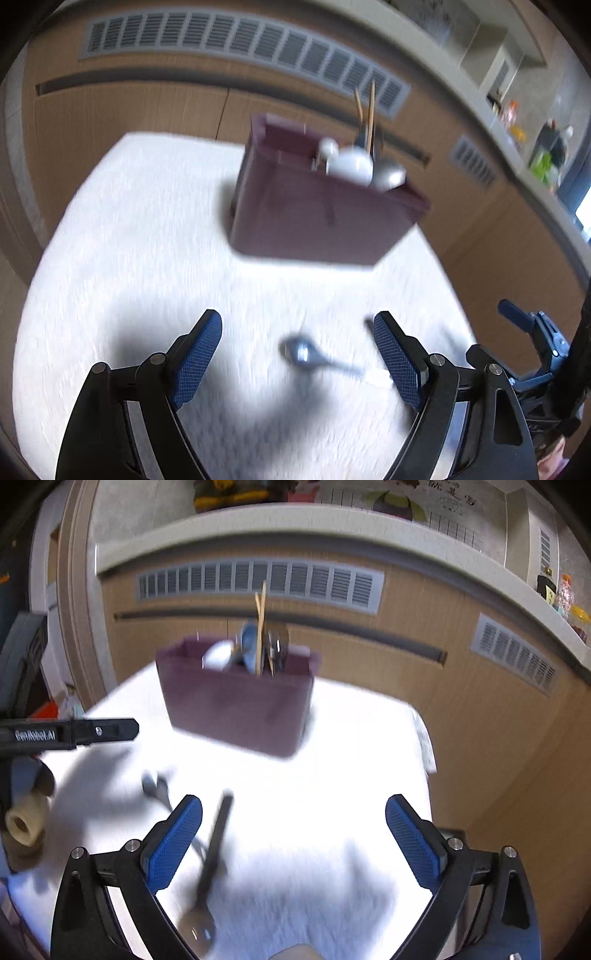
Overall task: Organize utensils
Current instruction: 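Reach the right tool to another dark spoon while the left tool reaches the metal spoon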
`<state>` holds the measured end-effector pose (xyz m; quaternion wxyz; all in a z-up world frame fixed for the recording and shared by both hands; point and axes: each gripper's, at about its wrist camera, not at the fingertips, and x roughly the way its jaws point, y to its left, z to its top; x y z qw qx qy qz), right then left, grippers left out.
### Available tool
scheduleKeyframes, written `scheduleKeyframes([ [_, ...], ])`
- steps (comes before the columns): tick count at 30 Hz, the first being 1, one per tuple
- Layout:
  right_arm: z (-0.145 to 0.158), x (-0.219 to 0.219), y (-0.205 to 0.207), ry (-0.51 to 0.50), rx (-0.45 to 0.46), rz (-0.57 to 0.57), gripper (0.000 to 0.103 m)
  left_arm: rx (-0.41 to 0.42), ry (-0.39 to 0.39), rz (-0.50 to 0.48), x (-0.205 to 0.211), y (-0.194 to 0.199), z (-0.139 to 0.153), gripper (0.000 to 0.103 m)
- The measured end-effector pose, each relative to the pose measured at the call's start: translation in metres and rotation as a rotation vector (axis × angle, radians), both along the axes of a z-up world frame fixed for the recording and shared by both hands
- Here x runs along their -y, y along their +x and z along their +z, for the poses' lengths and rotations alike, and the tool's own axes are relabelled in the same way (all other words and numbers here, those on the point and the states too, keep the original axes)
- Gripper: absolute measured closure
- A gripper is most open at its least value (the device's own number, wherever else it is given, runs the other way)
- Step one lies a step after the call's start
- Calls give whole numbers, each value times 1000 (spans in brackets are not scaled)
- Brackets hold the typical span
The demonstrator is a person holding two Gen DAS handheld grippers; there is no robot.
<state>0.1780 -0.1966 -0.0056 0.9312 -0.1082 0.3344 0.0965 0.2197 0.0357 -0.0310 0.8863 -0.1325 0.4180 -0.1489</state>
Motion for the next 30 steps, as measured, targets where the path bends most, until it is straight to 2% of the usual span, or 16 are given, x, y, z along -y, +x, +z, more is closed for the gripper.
scheduleKeyframes([
  [3, -18, 3, -11, -39, -47, -29, 4, -58, 24, -3, 5, -12, -10, 19],
  [8, -38, 4, -27, 54, -166, 9, 2, -132, 41, 14, 8, -22, -18, 19],
  [11, -52, -10, -33, 56, -218, 66, 2, -174, 6, -18, 15, -22, -23, 19],
  [18, -67, -25, -38, -46, -229, 89, 3, -249, -76, -92, 34, -12, -27, 19],
  [20, -68, -18, -37, -88, -221, 62, 3, -280, -110, -96, 38, -2, -27, 19],
  [23, -65, -1, -34, -107, -206, 0, 3, -293, -119, -84, 45, 15, -25, 19],
  [26, -64, 18, -35, -90, -207, -54, 3, -302, -109, -77, 54, 33, -24, 19],
  [30, -64, 30, -36, -35, -226, -65, 3, -273, -33, -85, 75, 53, -22, 19],
])
